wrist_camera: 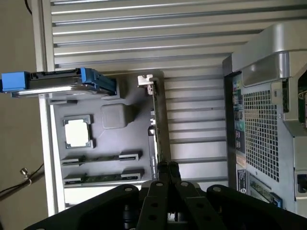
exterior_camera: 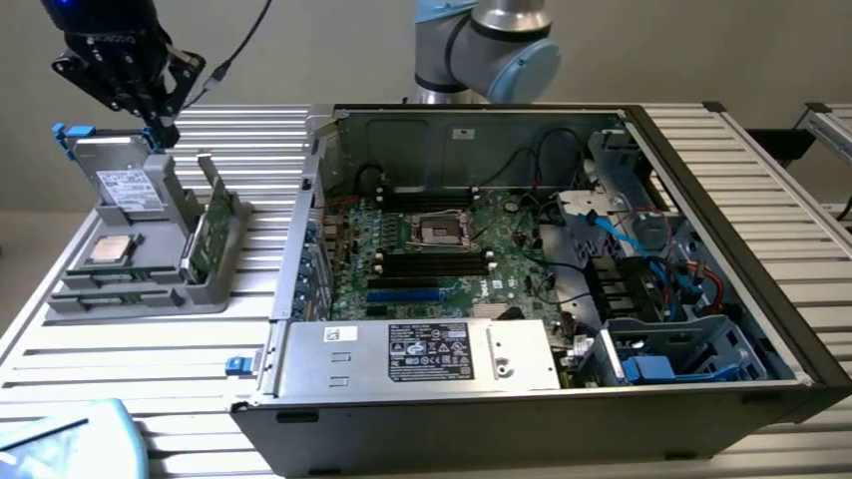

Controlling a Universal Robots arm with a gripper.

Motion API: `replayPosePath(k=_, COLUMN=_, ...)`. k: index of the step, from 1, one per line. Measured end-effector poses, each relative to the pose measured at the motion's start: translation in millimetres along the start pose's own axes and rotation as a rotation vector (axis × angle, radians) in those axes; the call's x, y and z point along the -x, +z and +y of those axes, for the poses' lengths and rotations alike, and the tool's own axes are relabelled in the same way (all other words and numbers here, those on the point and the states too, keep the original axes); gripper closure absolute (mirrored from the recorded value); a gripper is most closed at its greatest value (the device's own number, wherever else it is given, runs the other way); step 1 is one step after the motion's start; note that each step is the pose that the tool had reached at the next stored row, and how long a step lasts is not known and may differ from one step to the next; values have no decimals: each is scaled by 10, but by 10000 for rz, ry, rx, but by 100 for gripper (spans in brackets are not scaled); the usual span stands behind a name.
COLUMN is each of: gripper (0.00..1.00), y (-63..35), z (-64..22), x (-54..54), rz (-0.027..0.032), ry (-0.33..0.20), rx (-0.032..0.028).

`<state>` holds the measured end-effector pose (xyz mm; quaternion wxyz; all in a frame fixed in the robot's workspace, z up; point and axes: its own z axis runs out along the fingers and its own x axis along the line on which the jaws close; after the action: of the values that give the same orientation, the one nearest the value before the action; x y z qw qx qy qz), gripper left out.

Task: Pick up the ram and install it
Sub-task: 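Reach for the ram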

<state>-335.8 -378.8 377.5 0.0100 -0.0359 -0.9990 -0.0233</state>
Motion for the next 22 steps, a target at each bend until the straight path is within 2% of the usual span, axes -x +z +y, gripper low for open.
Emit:
replayPosePath(k=12, gripper=89, y=118, z=-74, x=-533, rz=205, ry=10, rx=-14)
replayPosePath(k=15, gripper=89, y=141, z=-146, x=-630, rz=263, ry=11, rx=8)
replayPosePath(k=22, gripper=89, y=175, z=-358, x=-769, rz=381, ry=16, rx=48)
